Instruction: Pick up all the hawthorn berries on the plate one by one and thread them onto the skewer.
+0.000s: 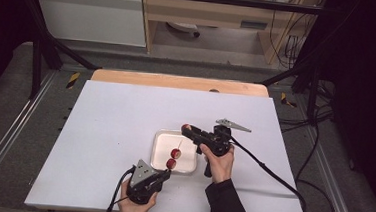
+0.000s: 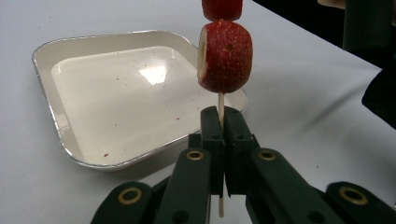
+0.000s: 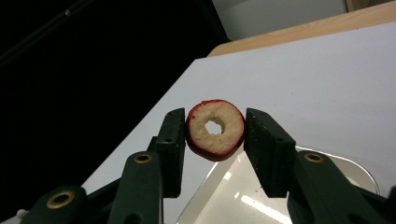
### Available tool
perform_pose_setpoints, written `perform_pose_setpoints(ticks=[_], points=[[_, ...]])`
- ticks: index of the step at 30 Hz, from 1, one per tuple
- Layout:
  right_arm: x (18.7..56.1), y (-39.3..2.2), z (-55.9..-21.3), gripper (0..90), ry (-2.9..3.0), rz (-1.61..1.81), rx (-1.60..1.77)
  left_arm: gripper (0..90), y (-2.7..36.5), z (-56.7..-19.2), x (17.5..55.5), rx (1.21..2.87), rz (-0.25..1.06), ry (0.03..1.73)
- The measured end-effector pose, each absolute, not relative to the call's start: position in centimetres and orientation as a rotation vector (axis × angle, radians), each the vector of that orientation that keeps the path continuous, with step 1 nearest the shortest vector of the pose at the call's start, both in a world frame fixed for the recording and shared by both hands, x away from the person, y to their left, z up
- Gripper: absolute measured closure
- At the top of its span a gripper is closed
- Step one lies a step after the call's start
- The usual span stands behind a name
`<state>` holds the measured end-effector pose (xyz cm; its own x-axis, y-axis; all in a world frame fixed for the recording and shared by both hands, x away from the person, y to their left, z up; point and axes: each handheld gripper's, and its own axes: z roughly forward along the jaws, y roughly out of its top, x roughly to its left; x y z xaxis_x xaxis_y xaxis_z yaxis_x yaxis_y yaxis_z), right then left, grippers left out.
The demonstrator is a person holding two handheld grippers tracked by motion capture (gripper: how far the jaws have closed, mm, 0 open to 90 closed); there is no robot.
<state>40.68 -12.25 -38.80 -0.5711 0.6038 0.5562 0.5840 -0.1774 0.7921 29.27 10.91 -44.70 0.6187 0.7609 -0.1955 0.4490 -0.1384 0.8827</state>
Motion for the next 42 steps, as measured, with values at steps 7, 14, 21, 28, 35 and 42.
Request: perform_pose_setpoints(ticks=[7, 14, 21, 28, 35, 42], points=[[40.3, -11.8, -39.0, 59.7, 1.924, 1.996, 1.445, 88.2, 9.7, -44.9, 29.6, 1.754, 0.362, 1.014], [40.1, -11.5, -39.2, 59.7, 1.852, 2.079, 1.439, 88.1, 9.6, -45.0, 29.9, 1.706, 0.366, 1.044], [39.9, -11.3, -39.3, 59.7, 1.805, 2.12, 1.459, 88.1, 9.4, -45.1, 30.3, 1.697, 0.358, 1.063], [39.7, -11.2, -39.2, 59.8, 1.772, 2.165, 1.475, 88.1, 9.3, -45.0, 30.6, 1.67, 0.359, 1.074], [39.6, -11.3, -39.0, 59.8, 1.76, 2.18, 1.482, 88.1, 9.3, -44.9, 30.7, 1.661, 0.359, 1.071], [39.6, -11.2, -39.1, 59.8, 1.745, 2.205, 1.492, 88.2, 9.2, -44.9, 30.8, 1.65, 0.358, 1.071]])
